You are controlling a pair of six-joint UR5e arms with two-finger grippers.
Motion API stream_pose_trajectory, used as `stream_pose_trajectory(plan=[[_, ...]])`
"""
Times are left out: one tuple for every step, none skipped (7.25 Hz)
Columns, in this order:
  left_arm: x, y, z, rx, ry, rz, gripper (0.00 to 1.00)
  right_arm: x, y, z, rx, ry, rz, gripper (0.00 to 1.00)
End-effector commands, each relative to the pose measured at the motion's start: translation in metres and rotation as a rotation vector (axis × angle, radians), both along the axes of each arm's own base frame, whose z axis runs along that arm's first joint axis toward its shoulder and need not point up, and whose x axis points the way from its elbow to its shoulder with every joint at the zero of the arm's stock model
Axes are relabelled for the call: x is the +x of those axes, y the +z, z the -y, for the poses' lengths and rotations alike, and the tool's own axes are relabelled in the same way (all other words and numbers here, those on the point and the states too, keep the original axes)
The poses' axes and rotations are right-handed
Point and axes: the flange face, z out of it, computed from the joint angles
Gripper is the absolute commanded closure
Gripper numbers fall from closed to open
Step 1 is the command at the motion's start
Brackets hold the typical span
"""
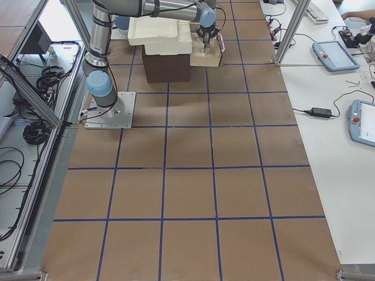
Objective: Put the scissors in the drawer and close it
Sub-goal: 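Lift the scissors with the right gripper and carry them over the open drawer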
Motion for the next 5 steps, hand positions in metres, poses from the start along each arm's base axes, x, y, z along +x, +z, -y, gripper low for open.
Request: stream_pose_trajectory(plan=[[-0.0022, -0.0064, -0.0011, 0.009, -0.006, -0.001, 0.00, 0.0000, -0.0008, -0.0005, 0.003, 0.001, 0.001, 0.92], [-0.0031, -0.0094, -0.0017, 0.015, -0.006, -0.002, 0.00, 0.0000, -0.0010, -0.0006, 0.005, 0.001, 0.000, 0.92], [-0.0022, -0.0020, -0.0017, 0.014, -0.005, 0.007, 0.00, -0.0001, 0.0000, -0.0008, 0.003, -0.001, 0.001, 0.92], [-0.0038, -0.0060, -0.0055, 0.055, -0.010, -0.003, 0.00, -0.0001, 0.0000, -0.0008, 0.004, -0.002, 0.001, 0.91], [-0.0052, -0.0047, -0.0061, 0.053, -0.011, -0.007, 0.00, -0.0006, -0.0021, -0.0018, 0.008, -0.004, -0.001, 0.91]])
